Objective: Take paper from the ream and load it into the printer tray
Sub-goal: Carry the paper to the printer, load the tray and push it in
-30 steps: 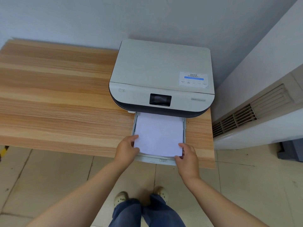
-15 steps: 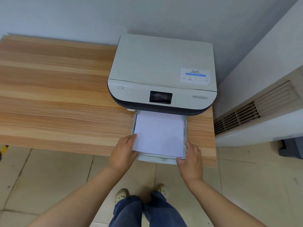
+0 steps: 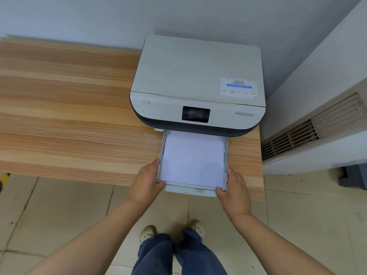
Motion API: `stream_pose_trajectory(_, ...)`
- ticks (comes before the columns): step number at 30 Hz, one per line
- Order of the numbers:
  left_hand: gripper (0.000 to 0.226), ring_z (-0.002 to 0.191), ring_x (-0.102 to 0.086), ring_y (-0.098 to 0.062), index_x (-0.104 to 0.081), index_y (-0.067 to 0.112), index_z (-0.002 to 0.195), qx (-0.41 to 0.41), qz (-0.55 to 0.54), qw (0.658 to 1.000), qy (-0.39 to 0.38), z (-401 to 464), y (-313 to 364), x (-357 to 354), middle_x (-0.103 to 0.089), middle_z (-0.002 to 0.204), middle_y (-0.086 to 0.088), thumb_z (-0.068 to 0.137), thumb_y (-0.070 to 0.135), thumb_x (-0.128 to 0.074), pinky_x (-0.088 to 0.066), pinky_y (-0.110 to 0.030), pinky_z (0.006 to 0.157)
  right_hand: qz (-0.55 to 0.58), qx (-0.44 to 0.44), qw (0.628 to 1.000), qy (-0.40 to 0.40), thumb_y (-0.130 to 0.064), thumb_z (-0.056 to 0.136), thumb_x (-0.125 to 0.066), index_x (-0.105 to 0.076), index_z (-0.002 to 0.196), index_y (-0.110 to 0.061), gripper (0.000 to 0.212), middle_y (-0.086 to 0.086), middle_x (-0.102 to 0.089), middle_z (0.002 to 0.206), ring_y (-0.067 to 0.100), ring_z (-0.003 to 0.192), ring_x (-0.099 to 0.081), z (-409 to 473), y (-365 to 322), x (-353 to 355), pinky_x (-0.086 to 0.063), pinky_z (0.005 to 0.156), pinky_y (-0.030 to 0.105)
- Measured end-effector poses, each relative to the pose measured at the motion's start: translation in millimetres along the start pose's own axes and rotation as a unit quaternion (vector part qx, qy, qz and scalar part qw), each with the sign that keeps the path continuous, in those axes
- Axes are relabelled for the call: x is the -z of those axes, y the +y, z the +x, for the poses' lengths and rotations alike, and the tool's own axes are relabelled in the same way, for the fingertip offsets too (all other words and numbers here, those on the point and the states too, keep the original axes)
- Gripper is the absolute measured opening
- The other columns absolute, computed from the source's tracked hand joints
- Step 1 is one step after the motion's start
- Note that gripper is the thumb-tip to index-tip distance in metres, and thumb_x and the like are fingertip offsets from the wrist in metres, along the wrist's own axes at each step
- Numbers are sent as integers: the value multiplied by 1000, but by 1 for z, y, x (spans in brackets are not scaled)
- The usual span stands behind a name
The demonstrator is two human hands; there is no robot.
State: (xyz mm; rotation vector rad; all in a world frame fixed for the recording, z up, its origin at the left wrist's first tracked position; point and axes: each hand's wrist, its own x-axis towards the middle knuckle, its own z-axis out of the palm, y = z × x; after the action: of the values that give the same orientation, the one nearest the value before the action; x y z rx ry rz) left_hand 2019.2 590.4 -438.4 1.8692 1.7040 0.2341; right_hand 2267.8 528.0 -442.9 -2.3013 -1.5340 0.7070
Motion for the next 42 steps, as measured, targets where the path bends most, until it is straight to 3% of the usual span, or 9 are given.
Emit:
stream_pose_trajectory(7, 64, 96, -52, -23, -37, 12, 137, -5, 17, 1000, -6, 0, 3, 3, -63, 105, -10, 81, 23, -66, -40, -27, 73, -57, 34, 998, -20, -22, 82, -62, -37, 135, -12, 59, 7, -57, 118, 20, 108, -52, -1, 1, 6, -50, 77, 31)
stream_pose_trajectory(12, 68, 105, -53, -26, -32, 9, 141, -11, 61, 998, -19, 1, 4, 5, -62, 112, -13, 84, 27, -63, -43, -30, 81, -61, 42, 997, -16, -23, 80, -65, -37, 135, -11, 63, 8, -57, 119, 22, 109, -52, 0, 0, 8, -49, 80, 32)
stream_pose_trajectory(19, 63, 95, -60, -32, -45, 1, 132, -46, 107, 993, -17, -1, 1, 4, -67, 100, -19, 77, 22, -70, -50, -36, 72, -81, 57, 995, 13, -19, 76, -71, -44, 131, -7, 62, 12, -59, 117, 26, 105, -55, -3, 0, 4, -50, 79, 35)
stream_pose_trajectory(24, 48, 81, -64, -28, -67, 4, 103, -161, 152, 974, 46, -5, 4, -1, -70, 90, -11, 59, 8, -83, -54, -33, 68, -109, 178, 974, 83, 0, 63, -79, -66, 103, -9, 44, 10, -65, 92, 27, 80, -61, -12, 1, -5, -52, 66, 35)
stream_pose_trajectory(26, 42, 73, -64, -23, -71, 9, 93, -229, 144, 962, 28, -9, 7, -10, -69, 80, -5, 54, -1, -82, -52, -26, 62, -104, 222, 968, 63, 3, 63, -78, -68, 96, -12, 37, 4, -64, 80, 22, 71, -57, -15, -2, -12, -48, 64, 30)
stream_pose_trajectory(29, 48, 71, -65, -19, -72, 13, 92, -279, 146, 949, -21, -17, 14, -25, -69, 77, -1, 47, -3, -82, -52, -21, 59, -108, 255, 961, 29, 1, 62, -78, -68, 95, -15, 38, 0, -62, 77, 17, 72, -51, -20, -8, -23, -39, 68, 23)
stream_pose_trajectory(34, 57, 70, -62, -18, -70, 12, 101, -276, 156, 948, -37, -26, 18, -37, -66, 79, -1, 47, 0, -81, -51, -21, 61, -112, 259, 959, 10, -4, 57, -81, -70, 96, -18, 43, -2, -64, 79, 17, 71, -59, -30, -21, -26, -50, 63, 23)
stream_pose_trajectory(42, 68, 69, -59, -16, -69, 17, 106, -250, 169, 953, -43, -31, 20, -36, -62, 77, 1, 41, -3, -81, -49, -21, 60, -121, 228, 966, 0, 2, 53, -83, -70, 101, -18, 54, 0, -60, 75, 18, 66, -58, -33, -23, -25, -46, 52, 22)
